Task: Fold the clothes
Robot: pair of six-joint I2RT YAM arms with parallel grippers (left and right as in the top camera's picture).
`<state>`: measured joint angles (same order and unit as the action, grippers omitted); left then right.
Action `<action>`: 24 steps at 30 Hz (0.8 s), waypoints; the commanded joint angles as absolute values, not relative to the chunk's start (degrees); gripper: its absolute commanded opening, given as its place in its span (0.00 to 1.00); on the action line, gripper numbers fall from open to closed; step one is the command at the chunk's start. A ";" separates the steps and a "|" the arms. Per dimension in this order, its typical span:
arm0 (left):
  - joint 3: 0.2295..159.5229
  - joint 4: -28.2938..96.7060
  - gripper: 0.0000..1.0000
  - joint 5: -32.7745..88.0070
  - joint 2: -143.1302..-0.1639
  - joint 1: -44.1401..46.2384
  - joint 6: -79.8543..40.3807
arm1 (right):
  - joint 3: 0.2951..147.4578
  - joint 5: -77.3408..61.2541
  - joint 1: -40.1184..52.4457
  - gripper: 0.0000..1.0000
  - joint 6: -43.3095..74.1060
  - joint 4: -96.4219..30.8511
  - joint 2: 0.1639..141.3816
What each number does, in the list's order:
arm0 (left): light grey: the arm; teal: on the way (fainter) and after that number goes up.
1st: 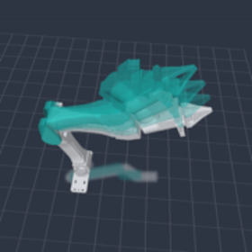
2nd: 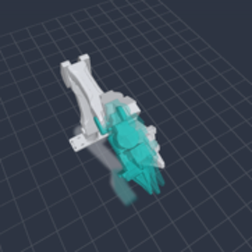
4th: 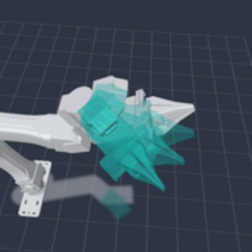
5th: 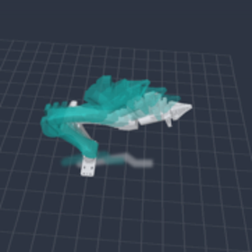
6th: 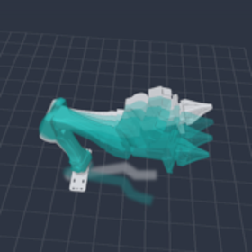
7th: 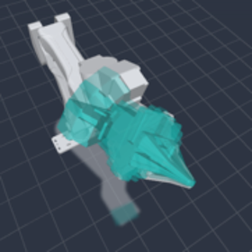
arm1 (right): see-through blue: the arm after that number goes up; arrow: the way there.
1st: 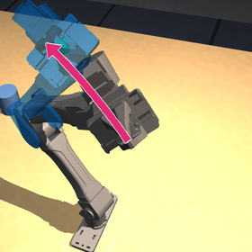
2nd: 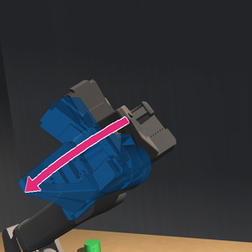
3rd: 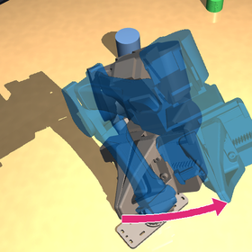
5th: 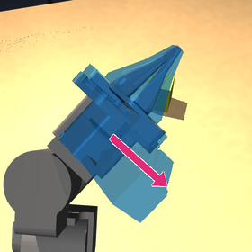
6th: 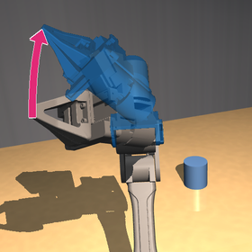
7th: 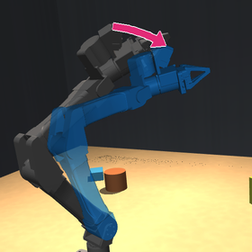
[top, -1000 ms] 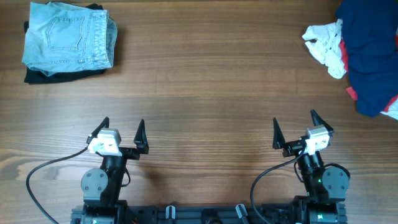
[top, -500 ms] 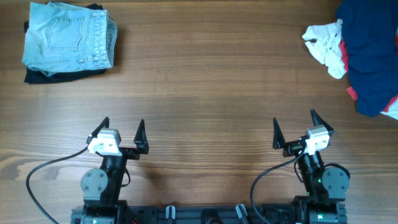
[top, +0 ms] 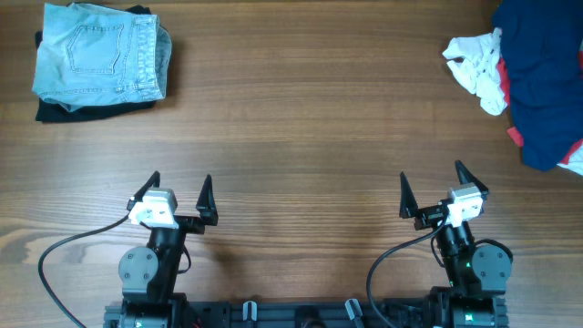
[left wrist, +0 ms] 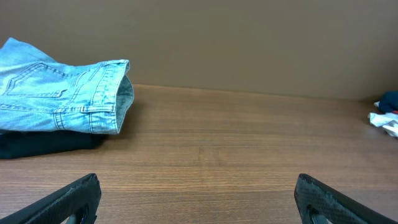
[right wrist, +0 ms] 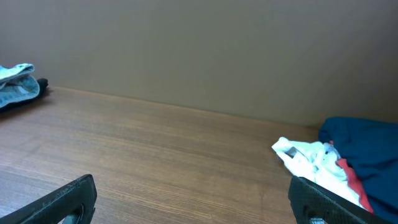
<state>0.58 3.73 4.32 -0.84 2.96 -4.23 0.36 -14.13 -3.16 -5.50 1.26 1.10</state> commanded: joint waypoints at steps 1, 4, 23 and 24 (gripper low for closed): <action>0.32 3.70 1.00 3.79 -0.16 3.22 -4.99 | 0.30 -15.31 -3.03 1.00 -5.76 1.39 0.54; 0.32 3.75 1.00 3.79 -0.16 3.22 -4.97 | 0.30 -15.92 -3.03 1.00 -5.91 1.39 0.54; 0.32 0.21 1.00 8.08 -0.16 3.22 -7.66 | 0.32 -12.49 -3.03 1.00 -1.17 10.87 0.54; 0.34 -0.71 1.00 8.10 -0.16 3.22 -8.67 | 0.32 -11.00 -3.03 1.00 3.60 13.82 0.54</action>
<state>0.56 1.72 6.33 -0.82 2.96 -4.78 0.34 -14.31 -3.16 -4.75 8.29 1.13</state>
